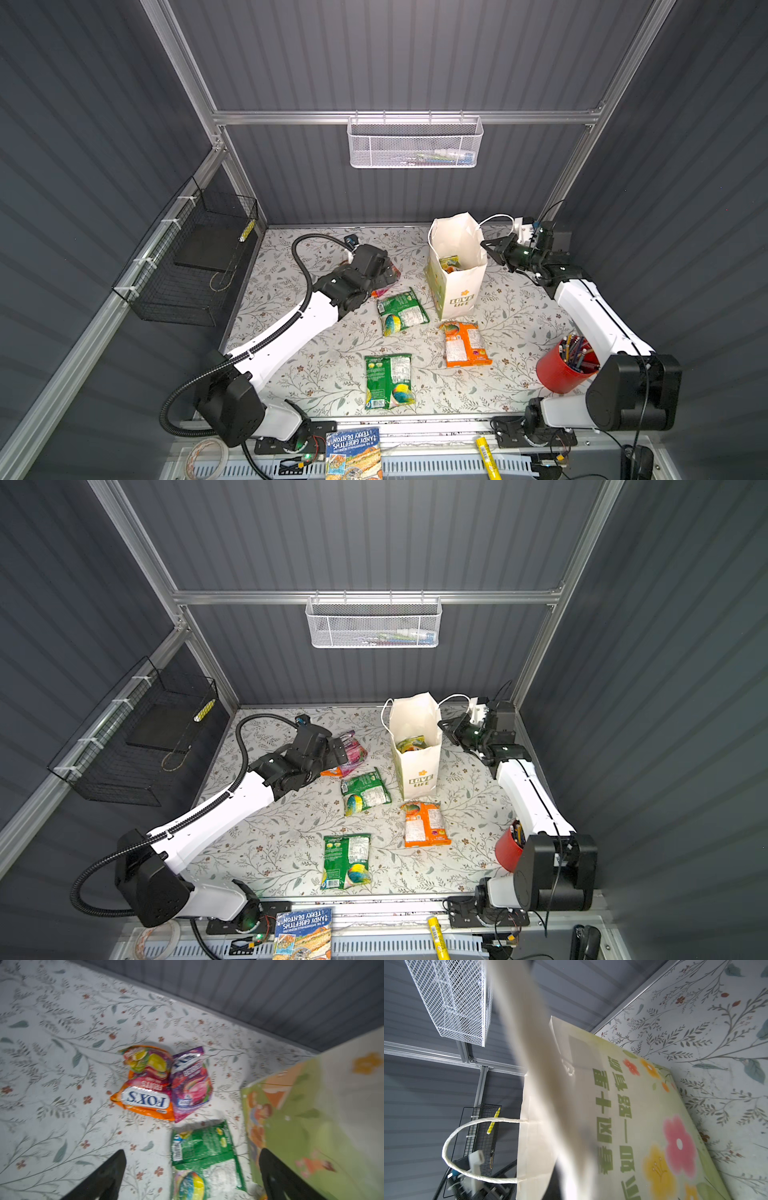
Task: Place the snacks into the paper bag
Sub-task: 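Move the left gripper over the multicolour Fox's fruits bag, then lower the left gripper onto the multicolour Fox's bag and grasp it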
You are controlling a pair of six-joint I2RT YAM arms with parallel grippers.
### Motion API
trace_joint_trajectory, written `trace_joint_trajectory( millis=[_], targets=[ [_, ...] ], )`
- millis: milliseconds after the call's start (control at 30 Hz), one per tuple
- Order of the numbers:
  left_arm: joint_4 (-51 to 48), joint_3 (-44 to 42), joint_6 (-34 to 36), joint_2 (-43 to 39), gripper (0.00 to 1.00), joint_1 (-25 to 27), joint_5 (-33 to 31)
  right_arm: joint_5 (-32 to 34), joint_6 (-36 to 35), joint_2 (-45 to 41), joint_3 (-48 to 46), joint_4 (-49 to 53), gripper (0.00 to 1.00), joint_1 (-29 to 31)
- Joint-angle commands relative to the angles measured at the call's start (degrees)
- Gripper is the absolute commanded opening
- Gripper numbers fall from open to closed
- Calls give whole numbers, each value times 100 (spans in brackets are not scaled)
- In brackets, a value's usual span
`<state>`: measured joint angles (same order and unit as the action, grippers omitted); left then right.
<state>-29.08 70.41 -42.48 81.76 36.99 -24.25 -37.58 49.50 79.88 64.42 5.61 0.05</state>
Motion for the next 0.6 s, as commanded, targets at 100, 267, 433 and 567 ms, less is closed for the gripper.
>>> trace_joint_trajectory(
  millis=[100,267,433,567],
  targets=[
    [-19,-221,367,288,100,-985,867,-227,139,-128,53,-440,0,-5],
    [99,-42,888,1094,100,-1557,1284,-390,303,-110,15,-622,0,3],
    [346,289,1175,1989,97,-1767,1539,-451,340,-8,37,-648,0,12],
    [447,525,1268,2519,94,-1822,1613,-504,384,-40,22,-697,0,12]
  ],
)
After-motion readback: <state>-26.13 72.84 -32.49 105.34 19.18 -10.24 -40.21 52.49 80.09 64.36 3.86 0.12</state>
